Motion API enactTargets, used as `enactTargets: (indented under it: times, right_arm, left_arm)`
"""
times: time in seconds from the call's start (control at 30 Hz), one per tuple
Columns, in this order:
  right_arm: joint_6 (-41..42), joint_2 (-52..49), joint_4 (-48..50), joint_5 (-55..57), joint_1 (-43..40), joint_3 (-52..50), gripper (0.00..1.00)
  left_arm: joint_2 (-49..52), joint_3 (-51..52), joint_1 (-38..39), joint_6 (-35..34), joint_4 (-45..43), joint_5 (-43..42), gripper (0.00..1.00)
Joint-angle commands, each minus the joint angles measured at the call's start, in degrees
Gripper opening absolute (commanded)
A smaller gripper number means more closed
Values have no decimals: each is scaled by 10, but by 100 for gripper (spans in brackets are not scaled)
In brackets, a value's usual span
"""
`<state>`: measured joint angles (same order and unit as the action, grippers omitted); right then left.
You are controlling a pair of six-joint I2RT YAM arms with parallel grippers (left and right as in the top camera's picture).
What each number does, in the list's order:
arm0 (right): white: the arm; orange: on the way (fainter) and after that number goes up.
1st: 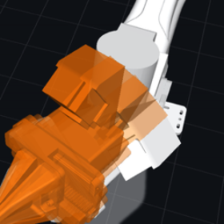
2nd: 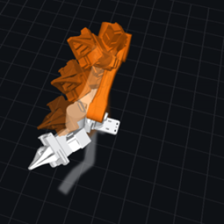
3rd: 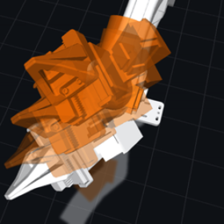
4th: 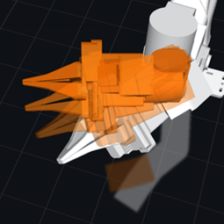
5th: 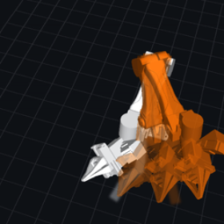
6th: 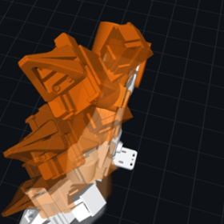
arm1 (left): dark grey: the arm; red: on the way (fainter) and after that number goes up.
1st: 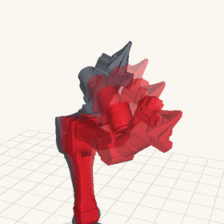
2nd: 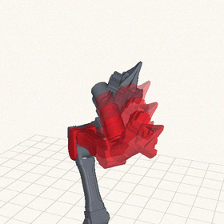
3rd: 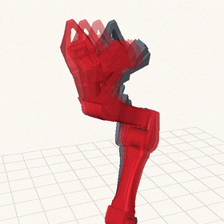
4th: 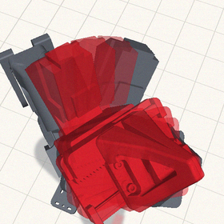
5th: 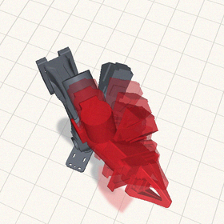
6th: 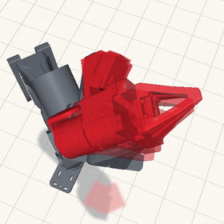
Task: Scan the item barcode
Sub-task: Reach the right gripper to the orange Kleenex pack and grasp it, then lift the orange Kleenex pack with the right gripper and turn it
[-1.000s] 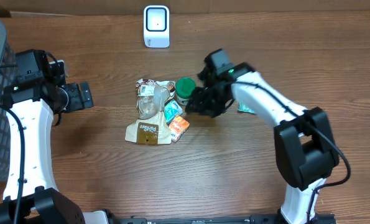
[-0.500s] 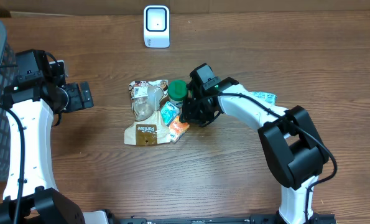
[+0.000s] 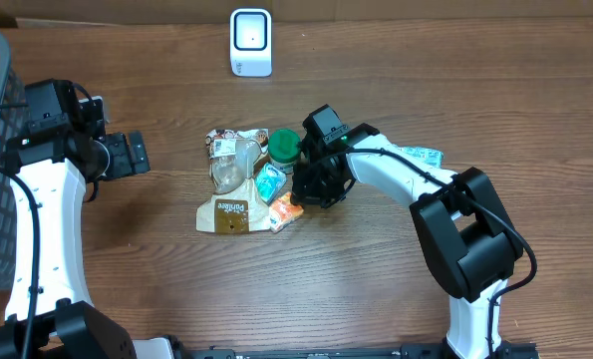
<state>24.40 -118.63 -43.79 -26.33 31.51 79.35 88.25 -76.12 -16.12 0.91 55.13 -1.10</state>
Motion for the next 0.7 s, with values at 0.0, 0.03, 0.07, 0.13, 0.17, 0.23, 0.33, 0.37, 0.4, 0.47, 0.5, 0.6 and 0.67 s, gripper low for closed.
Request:
enactTargets:
  times: [0.0, 0.03, 0.07, 0.13, 0.17, 0.23, 0.33, 0.37, 0.4, 0.47, 0.5, 0.6, 0.67]
  right_arm:
    - [-8, -4, -15, -8, 1, 13, 4]
    - [-5, -3, -18, -8, -1, 13, 4]
    - [-2, 0, -23, -8, -6, 13, 4]
    - [3, 6, -29, -7, -16, 13, 4]
    - [12, 10, -34, -3, -23, 13, 4]
    - [29, 22, -48, 7, -40, 13, 4]
    - [55, 39, -80, 42, -68, 13, 4]
    - [59, 43, -92, 52, -76, 13, 4]
    - [59, 46, -105, 60, -85, 13, 4]
    - [58, 48, -128, 64, -100, 13, 4]
    - [56, 48, -141, 64, -106, 13, 4]
    - [33, 48, -173, 63, -114, 13, 4]
    - [18, 48, -194, 63, -114, 13, 4]
  left_arm:
    - [2, -5, -1, -9, 0, -4, 100]
    - [2, -5, -1, -9, 0, -4, 99]
    - [2, -5, -1, -9, 0, -4, 99]
    - [2, -5, -1, -9, 0, -4, 99]
    - [2, -5, -1, -9, 0, -4, 100]
    - [2, -5, -1, -9, 0, -4, 100]
    - [2, -5, -1, -9, 0, -4, 99]
    - [2, -5, -1, -9, 0, -4, 100]
    - [2, -5, -1, -9, 0, -4, 99]
    - [2, -5, -1, -9, 0, -4, 99]
    - [2, -5, -1, -9, 0, -4, 100]
    - [2, -5, -1, -9, -1, -4, 99]
    - [2, -5, -1, -9, 0, -4, 99]
